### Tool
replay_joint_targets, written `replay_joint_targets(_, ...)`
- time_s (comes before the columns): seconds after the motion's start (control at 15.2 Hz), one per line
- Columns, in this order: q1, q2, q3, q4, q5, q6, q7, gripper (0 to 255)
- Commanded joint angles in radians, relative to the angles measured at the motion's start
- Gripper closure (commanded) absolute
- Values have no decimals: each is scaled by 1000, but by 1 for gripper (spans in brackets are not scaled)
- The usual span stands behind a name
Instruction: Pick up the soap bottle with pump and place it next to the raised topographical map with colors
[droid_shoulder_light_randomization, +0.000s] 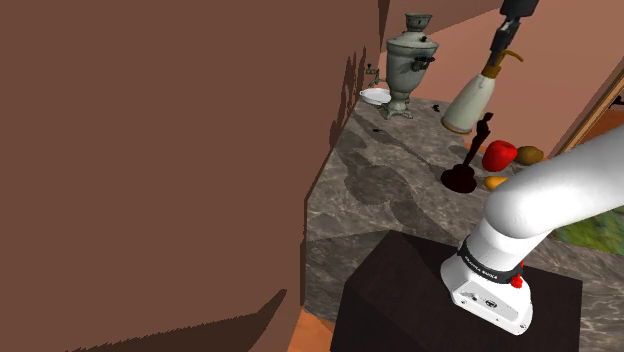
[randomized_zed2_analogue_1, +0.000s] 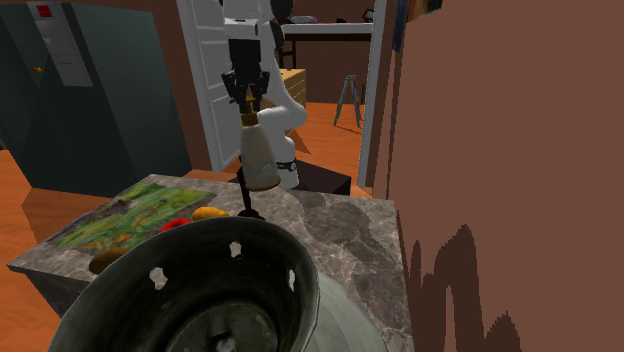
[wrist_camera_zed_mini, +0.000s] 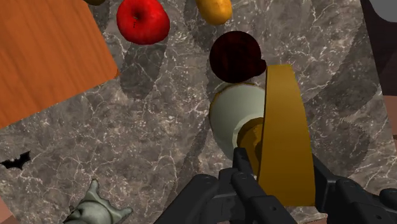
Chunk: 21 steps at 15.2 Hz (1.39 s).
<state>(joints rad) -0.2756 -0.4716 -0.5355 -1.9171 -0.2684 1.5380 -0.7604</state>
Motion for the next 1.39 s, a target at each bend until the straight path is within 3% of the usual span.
replay_joint_targets(0.0,-19,-63,15,-10,-24,-49,-7,255)
replay_joint_targets(0.53,-87,-230,41,21,-91,-231,-82,255)
replay_joint_targets(1.12,-146,-339,45,150,-166,-443,-218,255)
replay_joint_targets(1.32,-155,-366,43,120,-176,-437,-222,255)
